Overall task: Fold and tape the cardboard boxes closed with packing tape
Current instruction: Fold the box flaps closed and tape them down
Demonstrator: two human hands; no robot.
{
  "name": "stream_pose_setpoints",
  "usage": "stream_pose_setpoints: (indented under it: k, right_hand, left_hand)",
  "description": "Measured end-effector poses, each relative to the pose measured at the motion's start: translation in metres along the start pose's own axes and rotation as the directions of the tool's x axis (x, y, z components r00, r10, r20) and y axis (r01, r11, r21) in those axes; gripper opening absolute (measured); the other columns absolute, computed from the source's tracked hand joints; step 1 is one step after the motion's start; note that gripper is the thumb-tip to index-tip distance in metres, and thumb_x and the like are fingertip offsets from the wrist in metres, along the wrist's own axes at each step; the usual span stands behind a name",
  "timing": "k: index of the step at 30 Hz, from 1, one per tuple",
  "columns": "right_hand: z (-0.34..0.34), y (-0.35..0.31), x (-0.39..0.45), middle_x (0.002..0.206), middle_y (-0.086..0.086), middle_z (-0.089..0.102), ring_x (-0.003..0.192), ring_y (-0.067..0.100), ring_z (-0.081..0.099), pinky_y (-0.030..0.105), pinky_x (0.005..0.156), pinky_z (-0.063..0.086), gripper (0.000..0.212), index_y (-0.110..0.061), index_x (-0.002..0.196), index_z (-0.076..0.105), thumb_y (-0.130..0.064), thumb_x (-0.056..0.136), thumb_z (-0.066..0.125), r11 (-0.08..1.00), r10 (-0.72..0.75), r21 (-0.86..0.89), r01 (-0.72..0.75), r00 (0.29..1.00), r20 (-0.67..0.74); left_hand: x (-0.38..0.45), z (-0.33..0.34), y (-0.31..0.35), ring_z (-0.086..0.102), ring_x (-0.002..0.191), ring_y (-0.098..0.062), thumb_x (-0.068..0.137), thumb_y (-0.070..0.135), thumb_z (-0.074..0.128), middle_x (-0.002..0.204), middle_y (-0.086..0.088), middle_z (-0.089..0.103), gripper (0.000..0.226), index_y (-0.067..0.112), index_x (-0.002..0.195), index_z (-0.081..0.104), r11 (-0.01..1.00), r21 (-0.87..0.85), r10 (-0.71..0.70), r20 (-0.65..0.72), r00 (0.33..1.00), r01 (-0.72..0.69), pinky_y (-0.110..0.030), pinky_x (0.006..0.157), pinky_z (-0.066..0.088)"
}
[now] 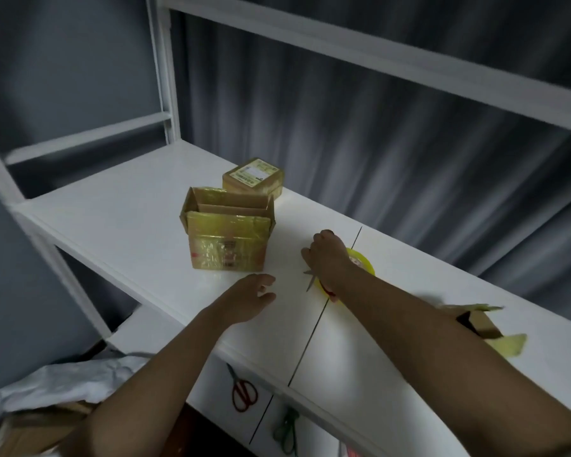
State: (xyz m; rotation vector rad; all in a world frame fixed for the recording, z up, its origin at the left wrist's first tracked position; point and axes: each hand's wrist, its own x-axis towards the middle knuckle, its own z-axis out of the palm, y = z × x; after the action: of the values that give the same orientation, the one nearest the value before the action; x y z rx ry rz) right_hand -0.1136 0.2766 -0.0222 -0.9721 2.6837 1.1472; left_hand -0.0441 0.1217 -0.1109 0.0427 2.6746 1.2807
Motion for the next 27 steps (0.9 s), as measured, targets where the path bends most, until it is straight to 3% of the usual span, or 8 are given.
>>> stream_pose_setpoints:
  k: [4, 8, 11, 13, 16, 18, 22, 27]
  right_hand:
    - [-0.011, -0.005, -0.007, 0.114, 0.001, 0.062, 0.103, 0.021, 0.062, 0.025, 0.063, 0.042, 0.021, -0.009, 0.115, 0.060, -0.017, 0.097, 0.052, 0.963, 0.049, 0.262, -0.066, 0.996, 0.071]
    - [0.000, -0.014, -0.031, 0.129, 0.008, 0.057, 0.117, 0.028, 0.057, 0.029, 0.065, 0.044, 0.030, -0.008, 0.128, 0.055, -0.015, 0.101, 0.044, 0.953, 0.010, 0.298, -0.056, 0.988, 0.154]
    - [0.029, -0.030, -0.050, 0.073, 0.011, 0.065, 0.049, 0.007, 0.064, 0.017, 0.038, 0.035, 0.019, -0.009, 0.076, 0.068, -0.015, 0.066, 0.083, 0.787, 0.242, 0.581, -0.206, 0.970, 0.016]
    - [0.052, -0.037, -0.044, 0.033, 0.005, 0.045, 0.019, 0.017, 0.041, 0.011, 0.042, 0.019, 0.045, -0.011, 0.038, 0.054, -0.016, 0.017, 0.093, 0.885, 0.192, 0.450, -0.121, 0.974, -0.116]
    - [0.046, -0.044, -0.060, 0.082, 0.021, 0.069, 0.084, 0.031, 0.068, 0.026, 0.053, 0.045, 0.023, -0.001, 0.086, 0.071, -0.013, 0.068, 0.080, 0.962, 0.195, 0.183, -0.201, 0.980, 0.051]
    - [0.065, -0.046, -0.060, 0.120, 0.018, 0.060, 0.122, 0.034, 0.048, 0.035, 0.080, 0.050, 0.028, 0.000, 0.117, 0.060, 0.003, 0.090, 0.051, 0.968, 0.143, 0.191, -0.160, 0.984, 0.103]
    - [0.058, -0.041, -0.075, 0.121, 0.013, 0.059, 0.113, 0.030, 0.055, 0.032, 0.077, 0.045, 0.031, -0.004, 0.120, 0.058, 0.000, 0.093, 0.043, 0.888, 0.153, 0.442, -0.126, 0.988, -0.026]
    - [0.042, -0.041, -0.067, 0.157, -0.007, 0.015, 0.142, 0.015, 0.021, 0.033, 0.114, 0.027, 0.110, -0.031, 0.151, 0.009, -0.053, 0.069, 0.078, 0.151, 0.258, 0.984, 0.092, 0.958, -0.129]
  left_hand:
    - [-0.002, -0.004, -0.003, 0.052, 0.116, -0.011, 0.095, 0.024, 0.053, 0.133, 0.000, 0.052, 0.037, 0.017, 0.131, 0.050, 1.000, 0.006, 0.004, -0.023, 1.000, -0.004, -0.016, 0.088, 0.036]
    - [-0.006, -0.006, -0.004, 0.054, 0.107, -0.010, 0.095, 0.025, 0.054, 0.127, 0.000, 0.056, 0.034, 0.016, 0.128, 0.054, 0.999, 0.038, 0.012, -0.062, 0.998, -0.010, -0.018, 0.089, 0.039]
    - [-0.008, -0.012, -0.006, 0.056, 0.103, -0.013, 0.094, 0.026, 0.055, 0.121, -0.002, 0.058, 0.033, 0.013, 0.124, 0.054, 0.997, 0.078, -0.006, -0.153, 0.988, 0.018, -0.021, 0.086, 0.041]
    - [-0.010, -0.021, -0.006, 0.056, 0.100, -0.015, 0.094, 0.025, 0.055, 0.117, -0.004, 0.058, 0.032, 0.011, 0.122, 0.054, 0.993, 0.113, 0.003, -0.198, 0.980, 0.019, -0.023, 0.083, 0.041]
    - [-0.016, -0.033, 0.005, 0.054, 0.093, -0.013, 0.095, 0.020, 0.053, 0.107, 0.001, 0.056, 0.025, 0.008, 0.116, 0.058, 0.986, 0.150, 0.104, -0.206, 0.973, -0.074, -0.018, 0.074, 0.037]
    - [-0.022, -0.038, 0.016, 0.054, 0.089, -0.013, 0.095, 0.014, 0.052, 0.099, 0.002, 0.057, 0.019, 0.004, 0.107, 0.062, 0.978, 0.148, 0.175, -0.208, 0.962, -0.146, -0.012, 0.066, 0.035]
    - [-0.029, -0.045, 0.026, 0.058, 0.087, -0.014, 0.096, 0.018, 0.051, 0.096, 0.004, 0.062, 0.018, 0.012, 0.107, 0.064, 0.983, 0.060, 0.184, -0.243, 0.952, -0.175, -0.015, 0.073, 0.042]
    - [-0.039, -0.055, 0.043, 0.054, 0.075, 0.004, 0.090, 0.006, 0.059, 0.091, 0.002, 0.061, 0.017, 0.004, 0.107, 0.064, 0.978, -0.023, 0.189, -0.304, 0.934, -0.205, -0.001, 0.069, 0.040]
